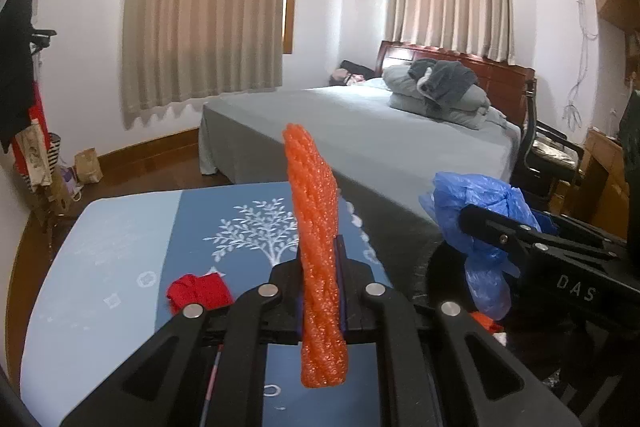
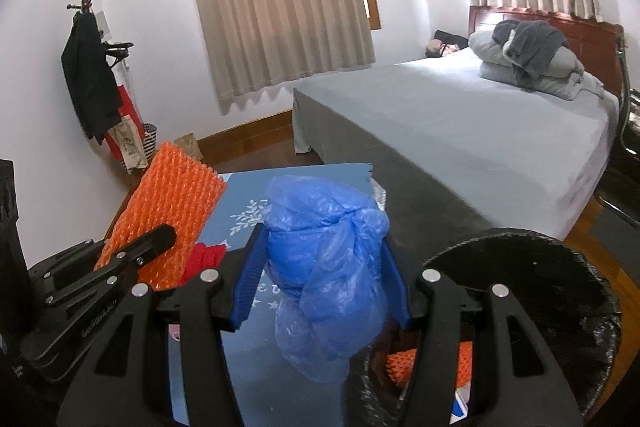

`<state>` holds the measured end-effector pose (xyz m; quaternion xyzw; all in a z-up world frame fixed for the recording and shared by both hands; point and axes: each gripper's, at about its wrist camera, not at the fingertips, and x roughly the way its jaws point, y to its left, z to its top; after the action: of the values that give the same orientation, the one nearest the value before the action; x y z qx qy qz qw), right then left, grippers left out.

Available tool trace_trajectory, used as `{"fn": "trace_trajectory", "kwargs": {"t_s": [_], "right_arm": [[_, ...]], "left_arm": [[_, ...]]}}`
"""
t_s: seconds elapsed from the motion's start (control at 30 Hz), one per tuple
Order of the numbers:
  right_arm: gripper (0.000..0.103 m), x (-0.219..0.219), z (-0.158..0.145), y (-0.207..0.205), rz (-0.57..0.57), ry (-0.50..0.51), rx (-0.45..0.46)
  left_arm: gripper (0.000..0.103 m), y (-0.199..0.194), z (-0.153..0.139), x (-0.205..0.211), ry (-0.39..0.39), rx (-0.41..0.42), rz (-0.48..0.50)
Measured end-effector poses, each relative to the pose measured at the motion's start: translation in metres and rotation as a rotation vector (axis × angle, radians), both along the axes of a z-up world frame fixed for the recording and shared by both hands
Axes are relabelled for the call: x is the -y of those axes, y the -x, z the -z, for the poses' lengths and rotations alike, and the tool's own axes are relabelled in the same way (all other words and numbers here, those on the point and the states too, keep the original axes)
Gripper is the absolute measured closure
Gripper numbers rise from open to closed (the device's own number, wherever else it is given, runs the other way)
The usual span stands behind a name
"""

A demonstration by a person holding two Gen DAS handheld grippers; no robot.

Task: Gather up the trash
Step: 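Carry the orange mesh and blue bag over the black bin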

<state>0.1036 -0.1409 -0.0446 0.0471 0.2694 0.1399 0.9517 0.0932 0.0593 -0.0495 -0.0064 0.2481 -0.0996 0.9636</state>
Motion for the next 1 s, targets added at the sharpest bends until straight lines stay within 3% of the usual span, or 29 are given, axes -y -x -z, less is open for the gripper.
{"fn": "trace_trajectory", "kwargs": {"t_s": [0.5,1.0], "right_arm": [[0.050,0.049,-0.011,0.026,0.095,-0.002,0.037],[0.050,0.105,0.000,0.050,0.216,0.002,0.017]], "left_arm": [[0.091,0.008,-0.011,0.050,0.003,0.019,0.107],[0.091,0.011,-0.009,0.110,-0.001,0.032,0.229]]}}
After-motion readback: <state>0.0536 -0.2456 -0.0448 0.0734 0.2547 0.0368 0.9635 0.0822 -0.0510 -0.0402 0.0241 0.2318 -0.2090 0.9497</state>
